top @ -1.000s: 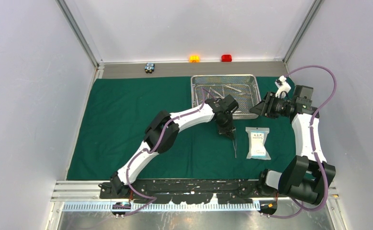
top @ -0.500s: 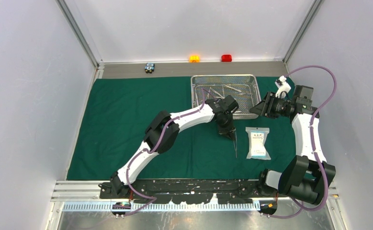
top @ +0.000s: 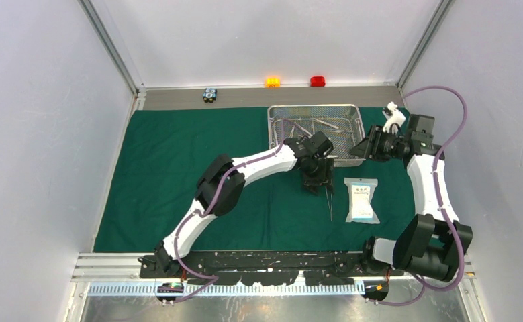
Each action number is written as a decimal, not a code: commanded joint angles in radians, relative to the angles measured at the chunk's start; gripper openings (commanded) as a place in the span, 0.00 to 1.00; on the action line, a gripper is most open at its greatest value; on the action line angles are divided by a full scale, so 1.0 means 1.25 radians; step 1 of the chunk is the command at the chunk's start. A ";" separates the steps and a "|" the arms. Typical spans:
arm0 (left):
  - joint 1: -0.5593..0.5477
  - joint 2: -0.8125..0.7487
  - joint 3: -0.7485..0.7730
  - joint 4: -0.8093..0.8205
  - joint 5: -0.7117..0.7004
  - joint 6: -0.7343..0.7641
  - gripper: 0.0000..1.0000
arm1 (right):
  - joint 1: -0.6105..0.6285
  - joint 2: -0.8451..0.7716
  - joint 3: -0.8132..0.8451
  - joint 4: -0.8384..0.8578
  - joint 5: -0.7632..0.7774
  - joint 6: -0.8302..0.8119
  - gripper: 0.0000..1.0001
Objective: Open and lay out the surgical kit
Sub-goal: Adjust the medical item in the surgical kit, then pick up the medical item from the container.
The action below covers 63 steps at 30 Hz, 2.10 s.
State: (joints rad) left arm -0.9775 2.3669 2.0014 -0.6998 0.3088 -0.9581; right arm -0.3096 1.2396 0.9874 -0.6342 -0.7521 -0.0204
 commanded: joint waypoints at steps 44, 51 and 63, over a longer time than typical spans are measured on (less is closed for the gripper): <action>0.138 -0.464 -0.226 -0.014 -0.093 0.796 0.79 | 0.277 0.941 1.001 -0.400 0.357 -0.680 0.62; 0.138 -0.453 -0.216 -0.021 -0.097 0.814 0.79 | 0.290 0.977 1.042 -0.407 0.370 -0.699 0.56; 0.138 -0.444 -0.214 -0.024 -0.108 0.825 0.79 | 0.292 0.975 1.023 -0.420 0.398 -0.709 0.28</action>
State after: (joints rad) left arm -0.8093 1.8156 1.6958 -0.7269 0.1864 0.0547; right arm 0.0547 2.4695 2.2517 -1.1458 -0.2687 -0.8959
